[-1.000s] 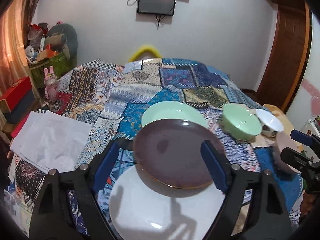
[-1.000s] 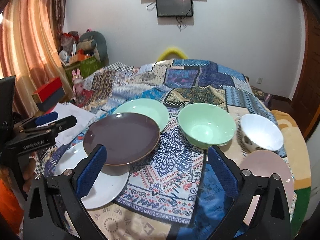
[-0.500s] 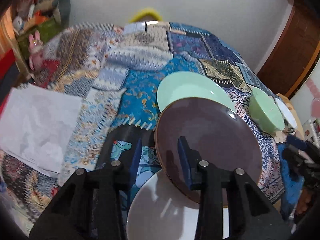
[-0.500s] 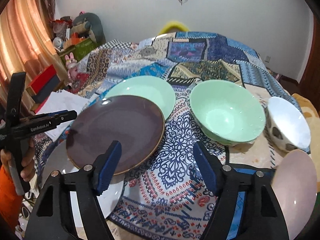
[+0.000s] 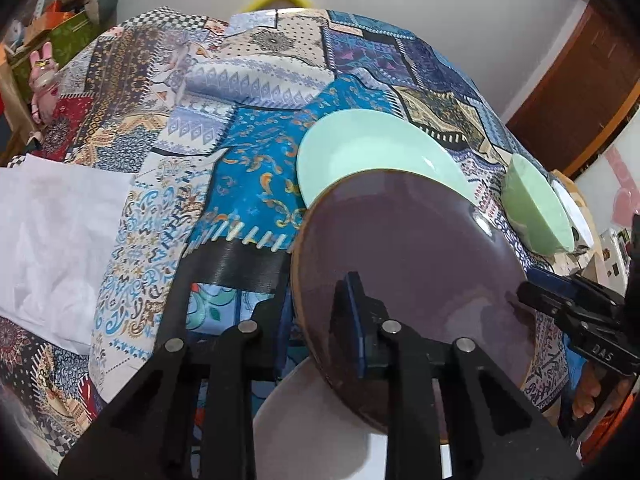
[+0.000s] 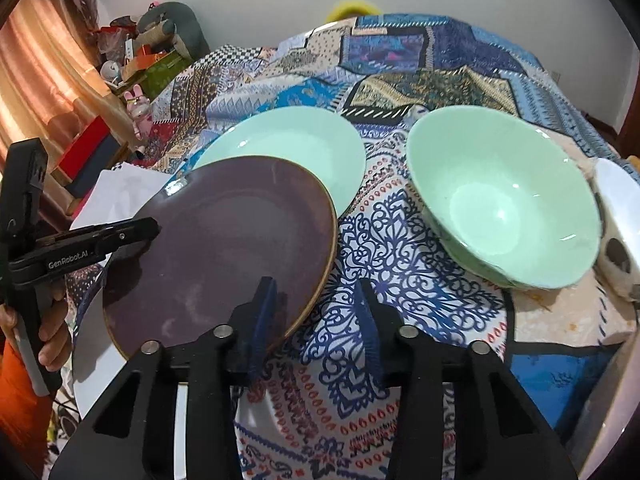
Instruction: Organize plates and bowls
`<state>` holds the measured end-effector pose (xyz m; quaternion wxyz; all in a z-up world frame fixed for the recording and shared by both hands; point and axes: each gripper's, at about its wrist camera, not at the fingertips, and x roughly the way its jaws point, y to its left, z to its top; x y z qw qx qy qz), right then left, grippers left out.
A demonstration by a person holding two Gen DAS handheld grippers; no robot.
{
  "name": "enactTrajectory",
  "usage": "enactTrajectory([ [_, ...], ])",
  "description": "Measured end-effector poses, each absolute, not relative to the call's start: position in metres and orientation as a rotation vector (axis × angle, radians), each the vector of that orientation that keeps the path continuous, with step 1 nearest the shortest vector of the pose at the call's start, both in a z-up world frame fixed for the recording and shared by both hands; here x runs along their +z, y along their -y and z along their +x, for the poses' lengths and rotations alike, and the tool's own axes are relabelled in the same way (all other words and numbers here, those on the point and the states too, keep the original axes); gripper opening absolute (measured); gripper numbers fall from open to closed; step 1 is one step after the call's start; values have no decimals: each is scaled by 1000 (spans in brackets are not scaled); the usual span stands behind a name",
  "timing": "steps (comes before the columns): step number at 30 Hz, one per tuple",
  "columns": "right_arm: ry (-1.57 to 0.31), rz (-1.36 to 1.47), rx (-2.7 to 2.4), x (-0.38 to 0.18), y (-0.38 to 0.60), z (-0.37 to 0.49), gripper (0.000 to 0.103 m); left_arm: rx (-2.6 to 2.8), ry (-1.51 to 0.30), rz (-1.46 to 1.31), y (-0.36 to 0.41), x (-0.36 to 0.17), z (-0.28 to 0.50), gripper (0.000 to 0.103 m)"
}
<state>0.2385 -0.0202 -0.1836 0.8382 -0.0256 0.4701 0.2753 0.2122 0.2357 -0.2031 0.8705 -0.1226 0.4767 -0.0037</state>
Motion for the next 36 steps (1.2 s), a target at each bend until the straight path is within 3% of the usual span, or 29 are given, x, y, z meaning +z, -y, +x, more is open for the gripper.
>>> enactTrajectory([
  [11,-1048,11,640,-198,11,250,31,-79,-1030,-227,-233,-207,218,30],
  [36,-973,-8,644,-182,20,237,32,-33,-976,-250,-218,-191,187,30],
])
